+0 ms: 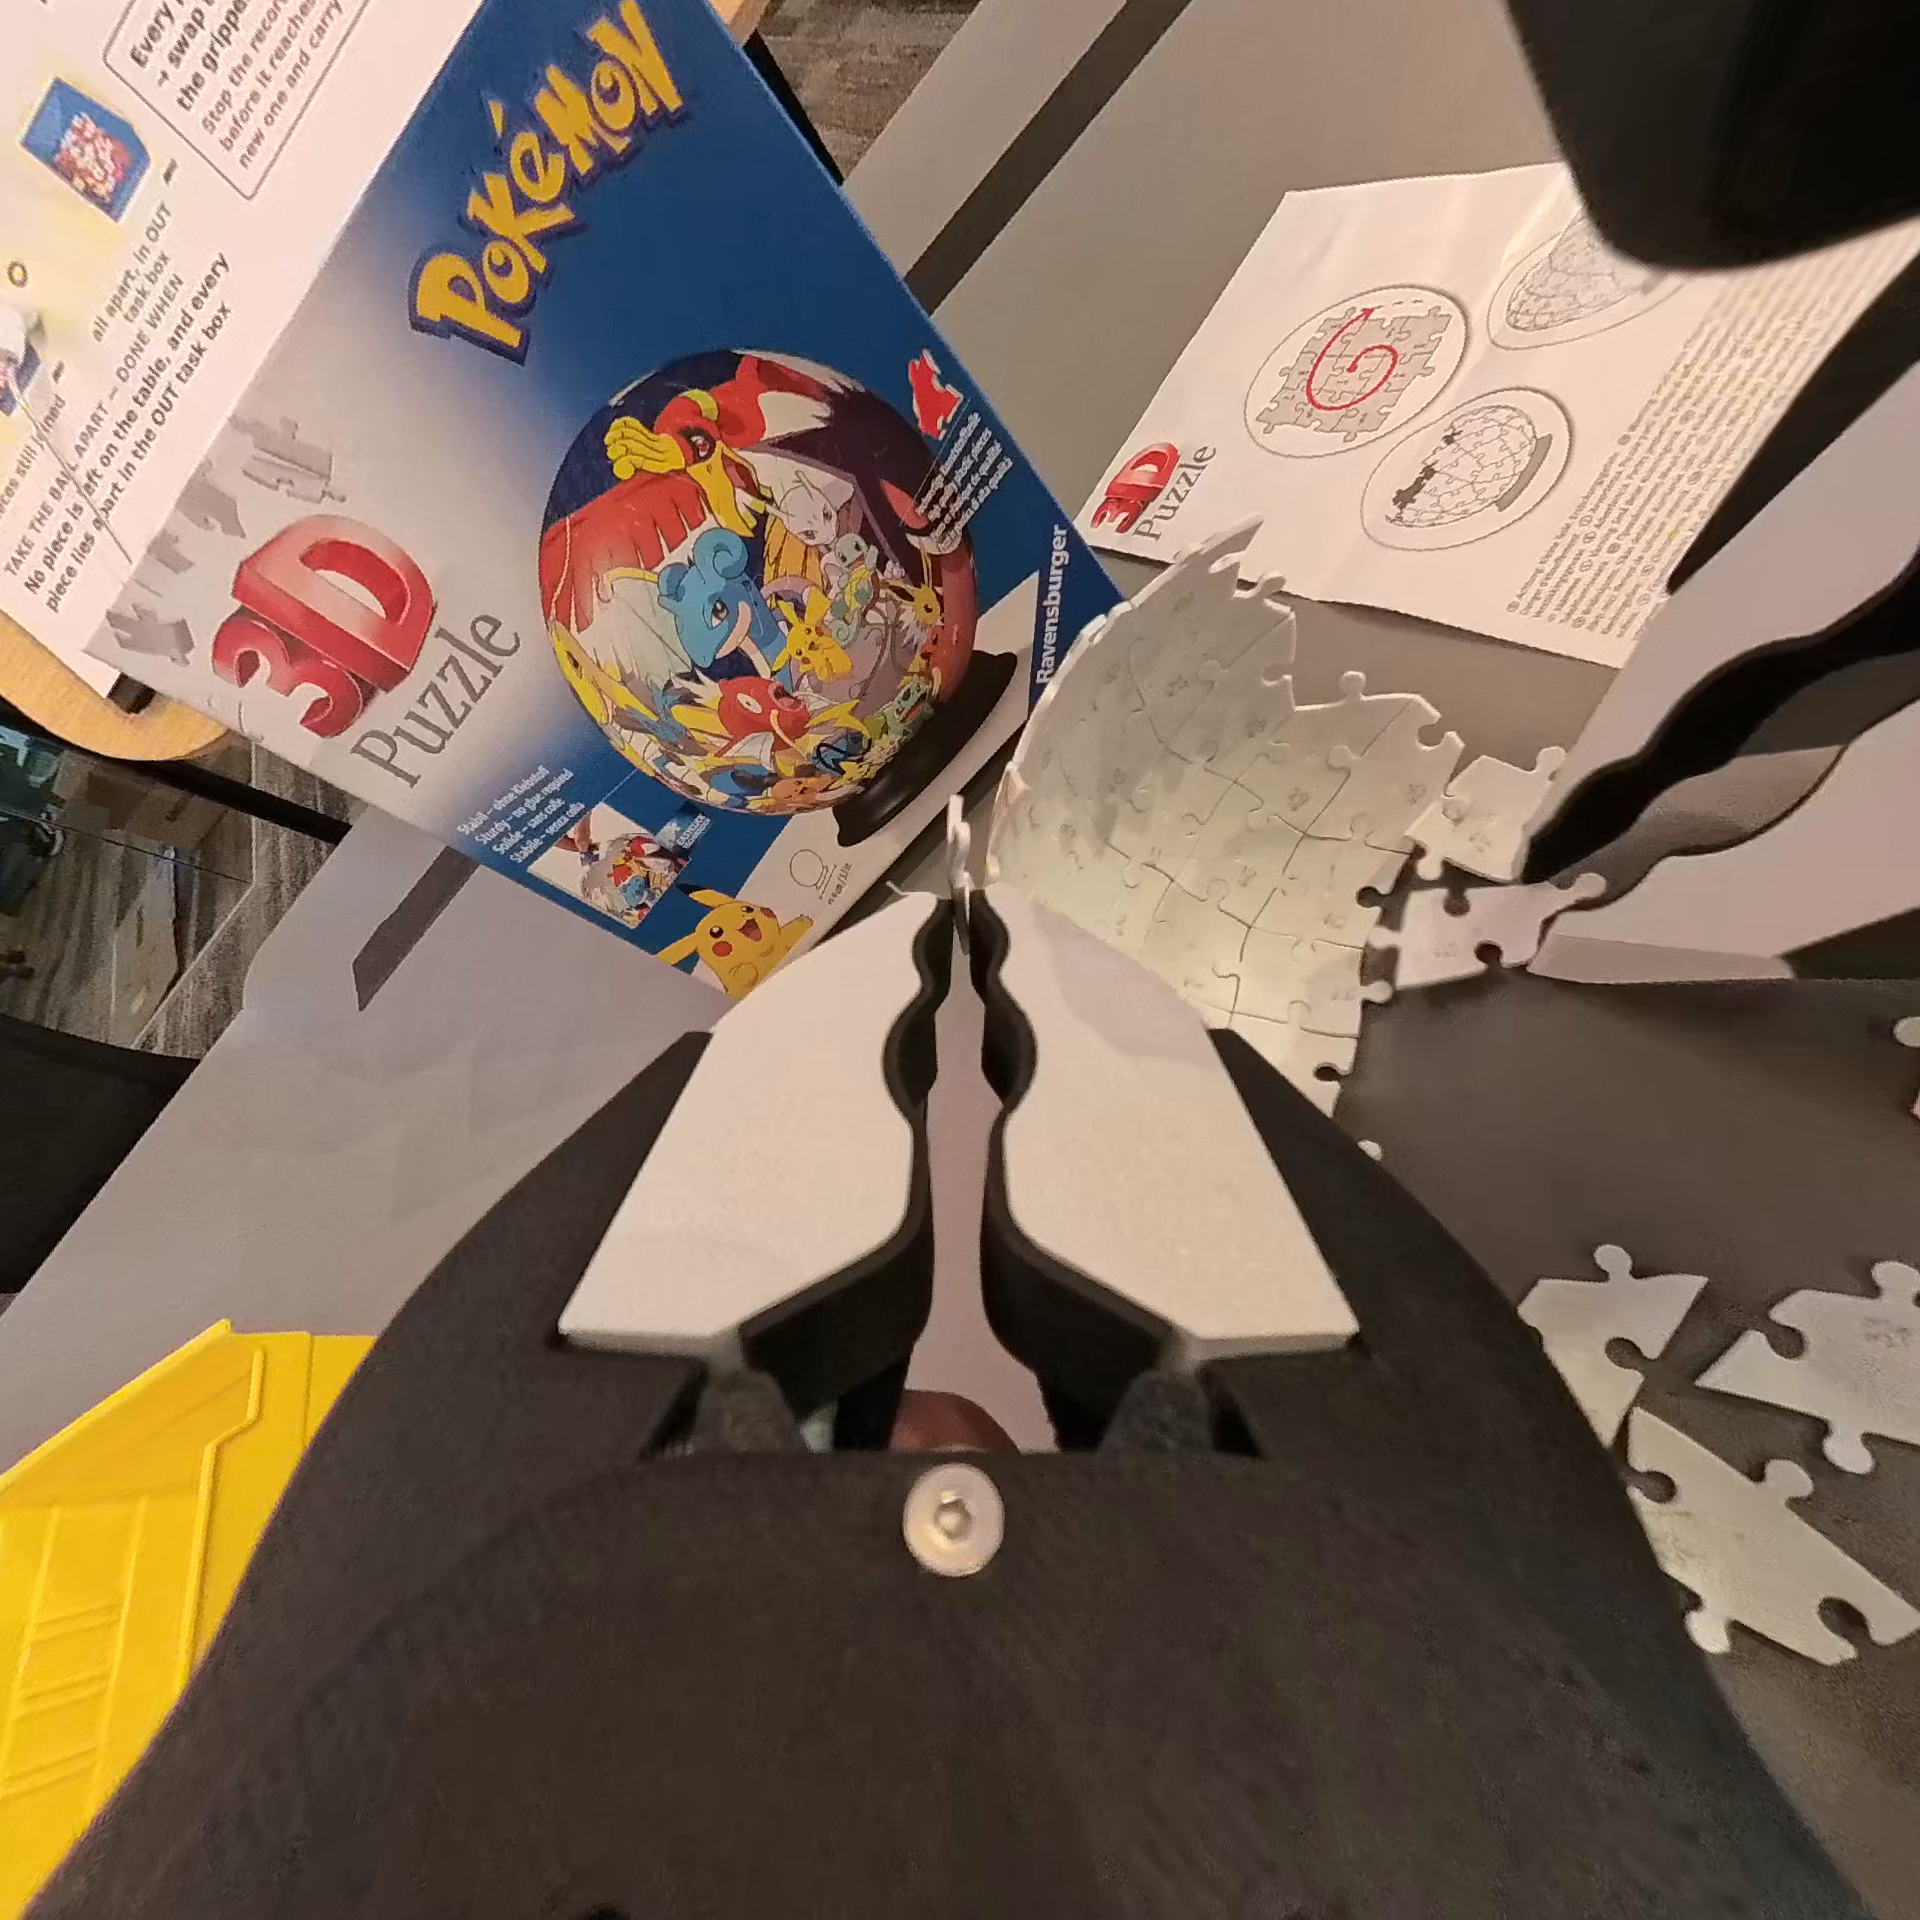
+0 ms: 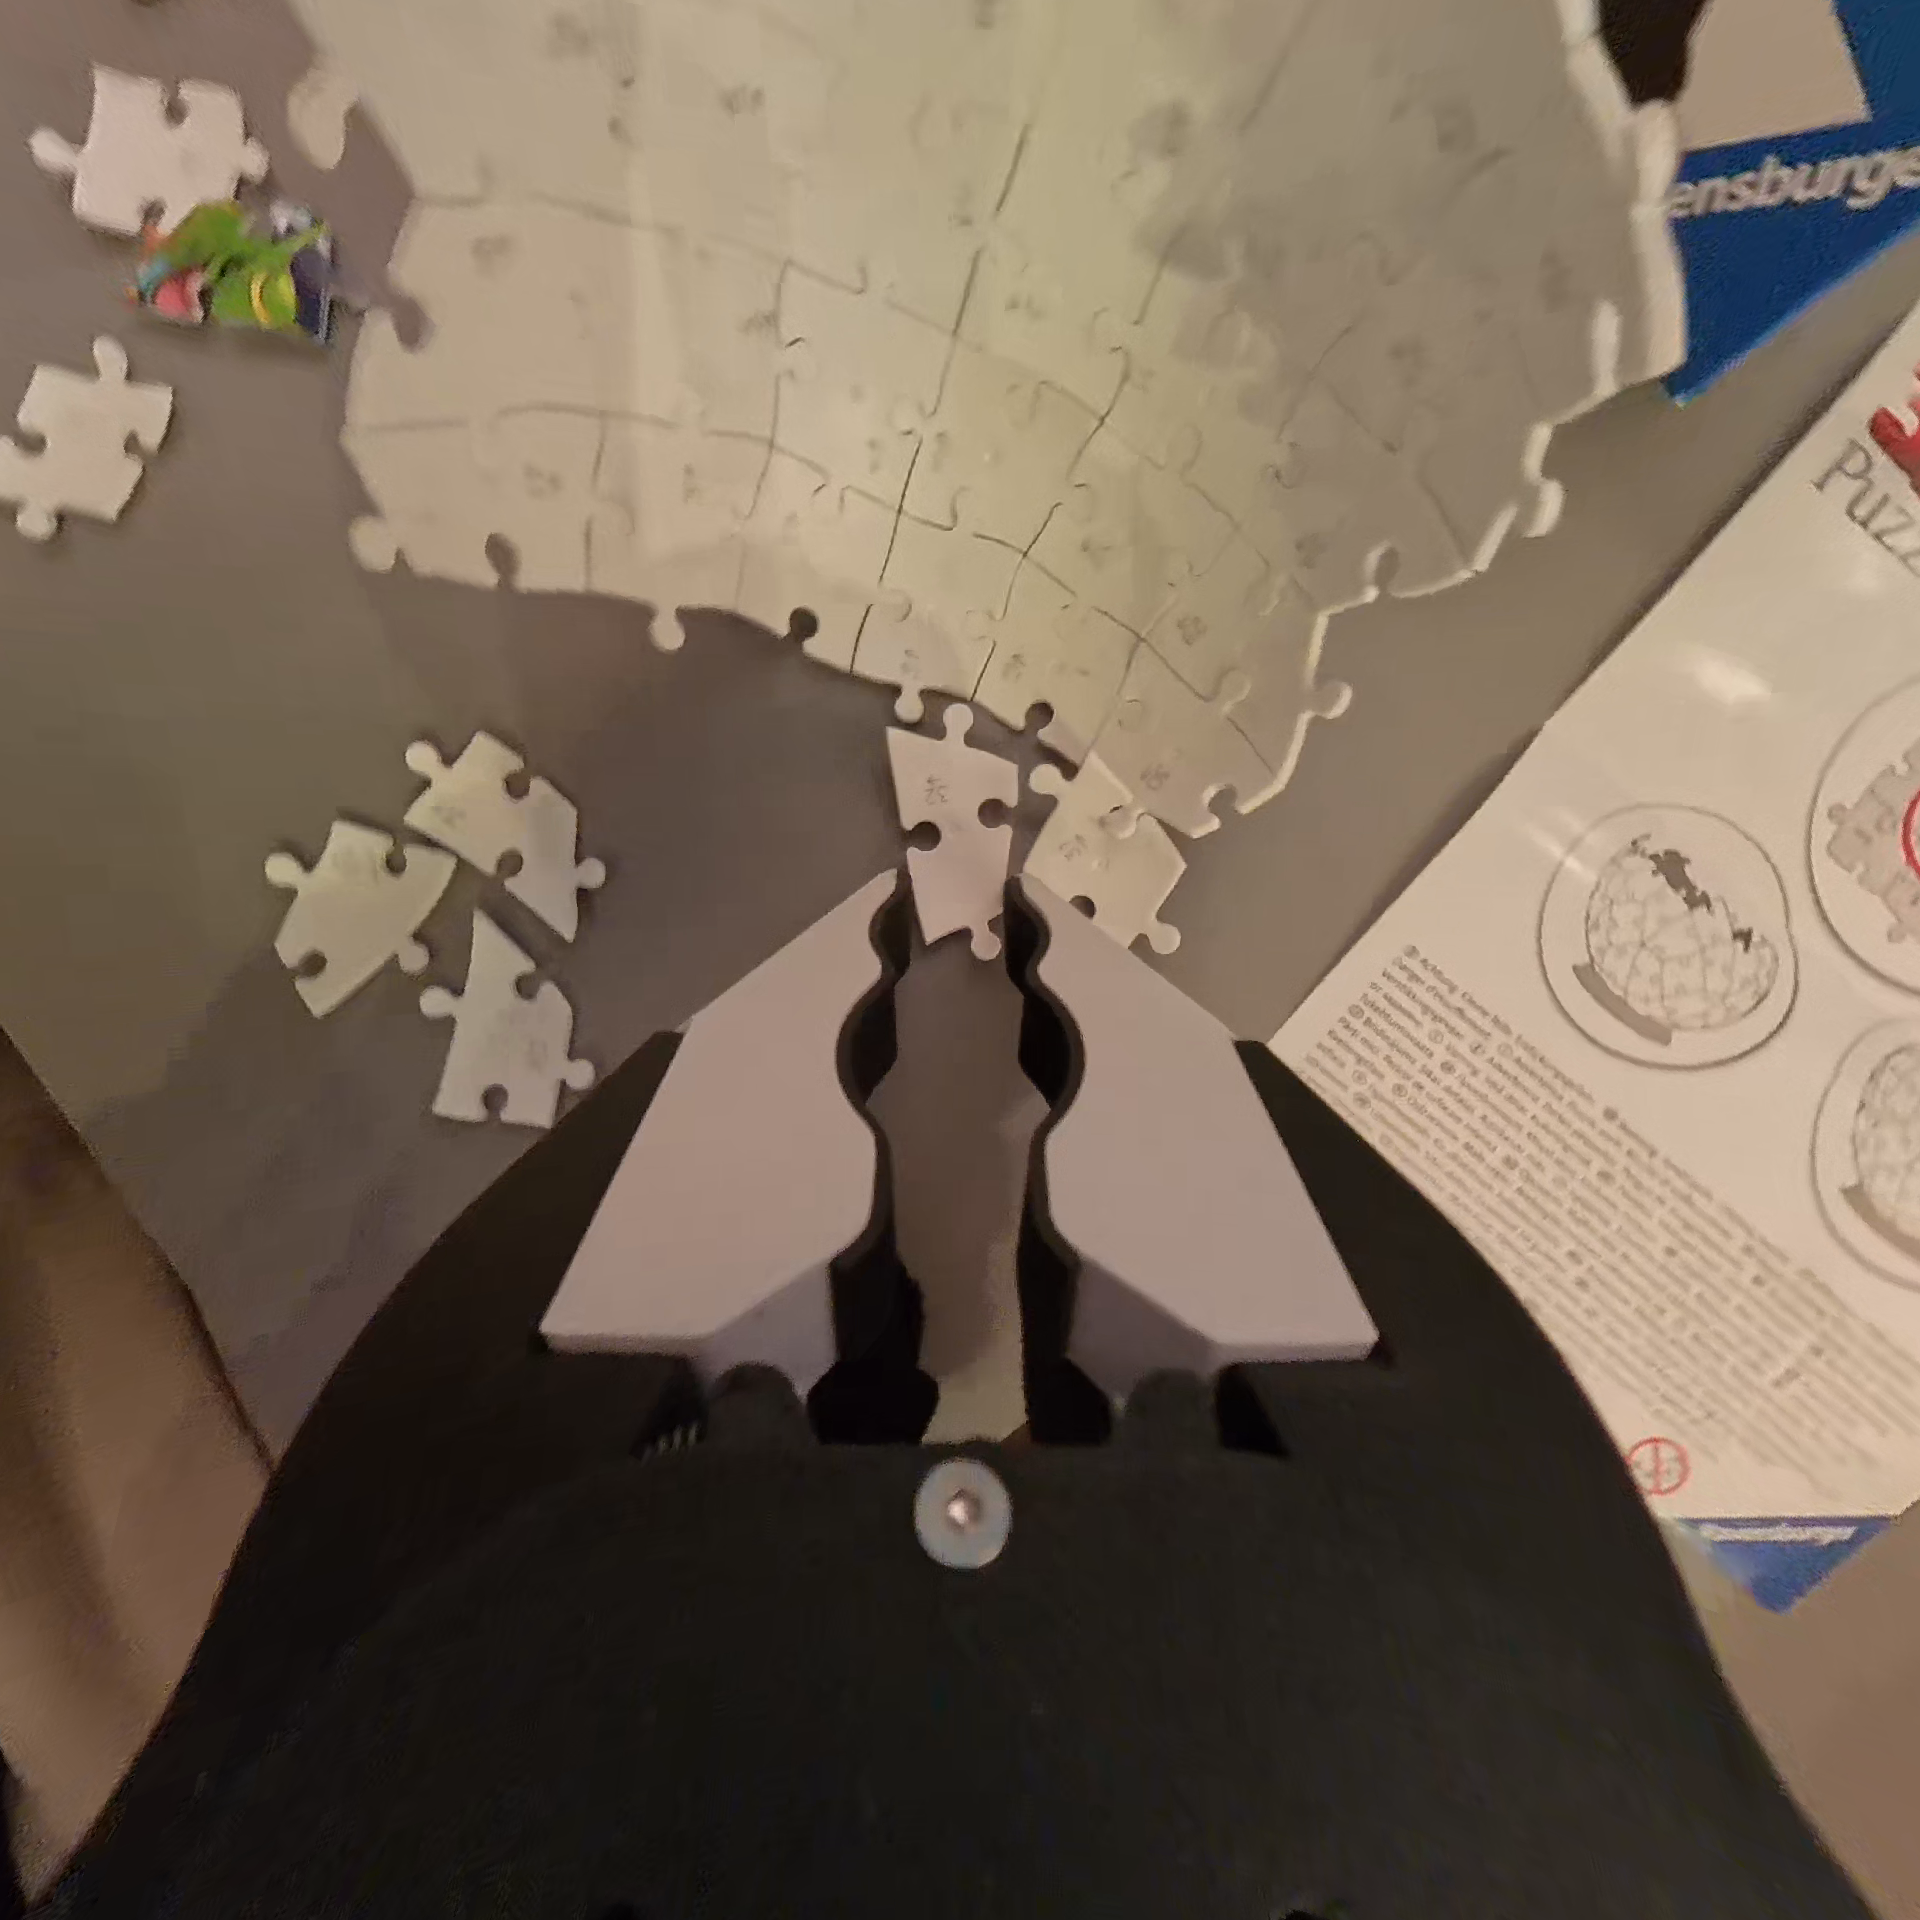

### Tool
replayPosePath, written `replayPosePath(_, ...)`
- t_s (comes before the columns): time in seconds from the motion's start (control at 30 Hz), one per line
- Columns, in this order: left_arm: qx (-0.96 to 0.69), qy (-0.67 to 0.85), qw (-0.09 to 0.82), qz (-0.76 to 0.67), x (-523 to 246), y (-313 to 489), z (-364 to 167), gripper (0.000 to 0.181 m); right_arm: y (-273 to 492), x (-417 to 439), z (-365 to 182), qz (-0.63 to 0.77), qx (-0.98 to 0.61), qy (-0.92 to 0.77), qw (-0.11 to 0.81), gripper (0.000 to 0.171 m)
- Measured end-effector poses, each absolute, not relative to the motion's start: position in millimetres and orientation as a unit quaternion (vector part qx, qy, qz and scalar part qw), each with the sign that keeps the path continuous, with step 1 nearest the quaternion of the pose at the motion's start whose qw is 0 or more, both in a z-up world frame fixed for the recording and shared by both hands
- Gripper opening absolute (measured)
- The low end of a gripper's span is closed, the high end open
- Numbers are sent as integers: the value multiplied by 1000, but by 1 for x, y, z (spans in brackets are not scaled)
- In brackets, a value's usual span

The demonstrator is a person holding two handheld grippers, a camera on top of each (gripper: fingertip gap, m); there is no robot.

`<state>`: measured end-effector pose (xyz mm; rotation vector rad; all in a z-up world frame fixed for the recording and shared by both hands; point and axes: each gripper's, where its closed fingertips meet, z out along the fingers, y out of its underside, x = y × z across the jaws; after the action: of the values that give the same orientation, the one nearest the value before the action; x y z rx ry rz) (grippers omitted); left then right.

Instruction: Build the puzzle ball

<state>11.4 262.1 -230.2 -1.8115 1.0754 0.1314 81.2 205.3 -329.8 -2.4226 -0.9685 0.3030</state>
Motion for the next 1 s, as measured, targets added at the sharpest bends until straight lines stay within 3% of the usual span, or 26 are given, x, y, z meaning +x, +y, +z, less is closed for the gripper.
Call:
replayPosePath(0.33,-747,443,493,51,14,258,-231,3,215,91,-332,76,-921,-262,277,15)
replayPosePath(0.83,-745,444,496,47,15,257,-230,3,218,88,-328,42,-915,-281,287,21)
replayPosePath(1.0,-744,444,497,47,15,256,-230,3,213,83,-319,48,-901,-314,296,12)
